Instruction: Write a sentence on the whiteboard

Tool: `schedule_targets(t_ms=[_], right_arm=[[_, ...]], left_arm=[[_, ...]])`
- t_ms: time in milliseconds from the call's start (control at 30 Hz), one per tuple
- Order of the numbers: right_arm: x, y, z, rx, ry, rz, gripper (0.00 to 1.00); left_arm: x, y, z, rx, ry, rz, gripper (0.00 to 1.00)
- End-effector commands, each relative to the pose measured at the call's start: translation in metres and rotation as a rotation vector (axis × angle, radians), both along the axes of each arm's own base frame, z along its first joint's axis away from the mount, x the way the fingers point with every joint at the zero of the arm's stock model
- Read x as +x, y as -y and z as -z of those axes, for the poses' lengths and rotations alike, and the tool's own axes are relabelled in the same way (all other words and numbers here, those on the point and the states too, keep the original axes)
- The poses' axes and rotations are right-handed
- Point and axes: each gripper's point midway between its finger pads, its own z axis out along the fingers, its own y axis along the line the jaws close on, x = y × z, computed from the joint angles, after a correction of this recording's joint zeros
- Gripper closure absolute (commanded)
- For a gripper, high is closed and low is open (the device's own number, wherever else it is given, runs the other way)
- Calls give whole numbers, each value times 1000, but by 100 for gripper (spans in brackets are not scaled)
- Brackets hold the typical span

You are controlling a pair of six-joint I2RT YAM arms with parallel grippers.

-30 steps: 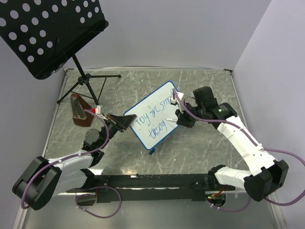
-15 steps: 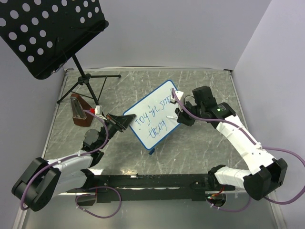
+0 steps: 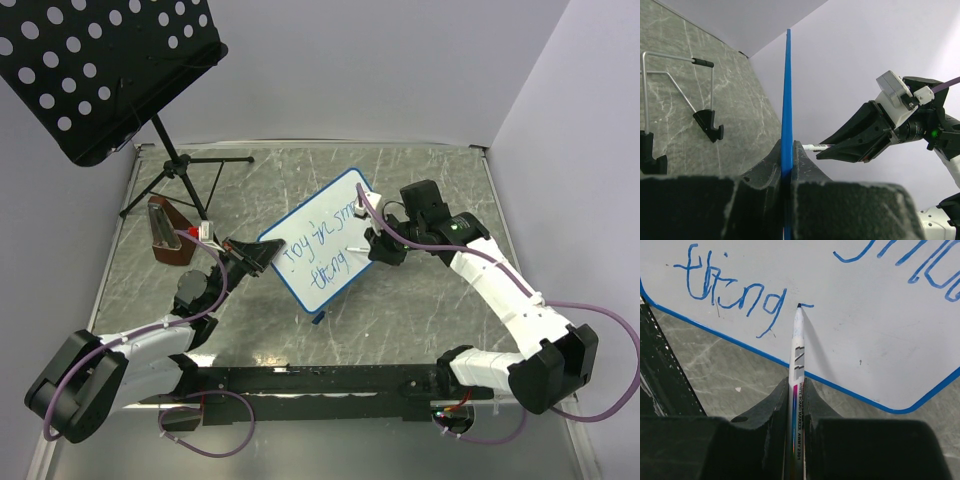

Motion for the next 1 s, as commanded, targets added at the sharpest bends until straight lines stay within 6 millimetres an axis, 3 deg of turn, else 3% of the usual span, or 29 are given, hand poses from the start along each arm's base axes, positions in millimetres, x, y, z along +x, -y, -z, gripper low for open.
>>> schedule_targets(t_ms=[0,333,567,967], right_arm=[[-7,-3,0,6,-12,-43,100],[-12,11,11,-43,-8,-8,100],[-3,21,9,-55,18,55,100],[-19,17,18,-50,-47,1,100]], left_arm=[[-20,-11,-76,-185,226,19,99],[-19,-11,-76,-184,226,21,99],[-19,-11,-76,-185,226,19,99],[-20,-11,-75,-187,224,22,99]])
